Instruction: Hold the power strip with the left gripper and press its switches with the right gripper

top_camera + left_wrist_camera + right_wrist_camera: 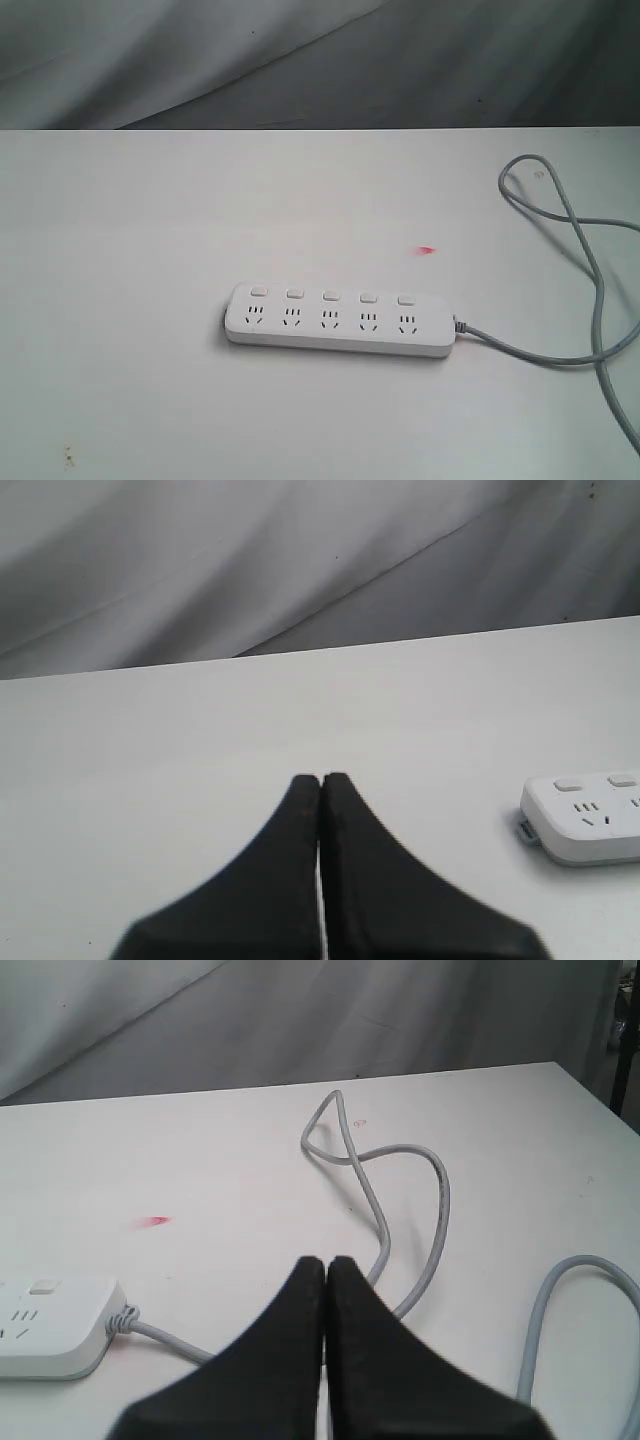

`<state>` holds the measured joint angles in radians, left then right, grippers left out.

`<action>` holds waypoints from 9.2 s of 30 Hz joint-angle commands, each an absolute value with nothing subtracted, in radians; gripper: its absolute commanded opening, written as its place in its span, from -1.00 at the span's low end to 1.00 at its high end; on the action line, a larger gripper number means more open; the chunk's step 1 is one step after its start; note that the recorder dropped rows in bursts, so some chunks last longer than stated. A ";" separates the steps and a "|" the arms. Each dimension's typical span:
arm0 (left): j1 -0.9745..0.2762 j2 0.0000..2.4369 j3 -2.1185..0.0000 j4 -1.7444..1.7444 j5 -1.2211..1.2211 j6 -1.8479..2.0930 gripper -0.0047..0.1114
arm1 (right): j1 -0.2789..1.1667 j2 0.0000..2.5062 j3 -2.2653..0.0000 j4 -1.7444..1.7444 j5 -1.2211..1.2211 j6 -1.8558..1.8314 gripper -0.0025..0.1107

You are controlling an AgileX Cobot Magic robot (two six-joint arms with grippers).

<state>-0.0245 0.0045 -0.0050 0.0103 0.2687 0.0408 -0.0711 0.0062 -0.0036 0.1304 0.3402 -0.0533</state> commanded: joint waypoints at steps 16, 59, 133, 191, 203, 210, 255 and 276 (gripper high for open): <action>-0.024 0.000 0.000 0.015 0.266 0.037 -0.91 | -0.070 0.000 0.000 0.134 0.333 -0.051 -0.96; -0.024 0.719 -1.138 -0.115 0.637 0.401 -0.91 | -0.070 0.000 0.000 0.134 0.333 -0.051 -0.96; 0.311 1.768 -1.216 -0.678 1.221 2.094 -0.92 | -0.070 0.000 0.000 0.134 0.333 -0.051 -0.96; -0.098 2.128 -1.320 -0.704 0.947 2.094 0.50 | -0.070 0.000 0.000 0.134 0.333 -0.051 -0.96; -0.119 2.134 -1.320 -0.761 0.967 2.094 0.50 | -0.070 0.000 0.000 0.134 0.333 -0.051 -0.96; -0.123 2.159 -1.320 -0.768 0.972 2.092 0.50 | -0.070 0.000 0.000 0.134 0.333 -0.051 -0.96; -0.119 2.168 -1.320 -0.820 0.964 2.092 -0.52 | -0.070 0.000 0.000 0.134 0.333 -0.051 -0.96; -0.119 2.168 -1.320 -0.820 0.964 2.092 -0.52 | -0.070 0.000 0.000 0.134 0.333 -0.051 -0.96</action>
<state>-0.1191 2.1669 -1.3148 -0.7830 0.9624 2.0888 -0.0711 0.0062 -0.0036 0.1304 0.3402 -0.0533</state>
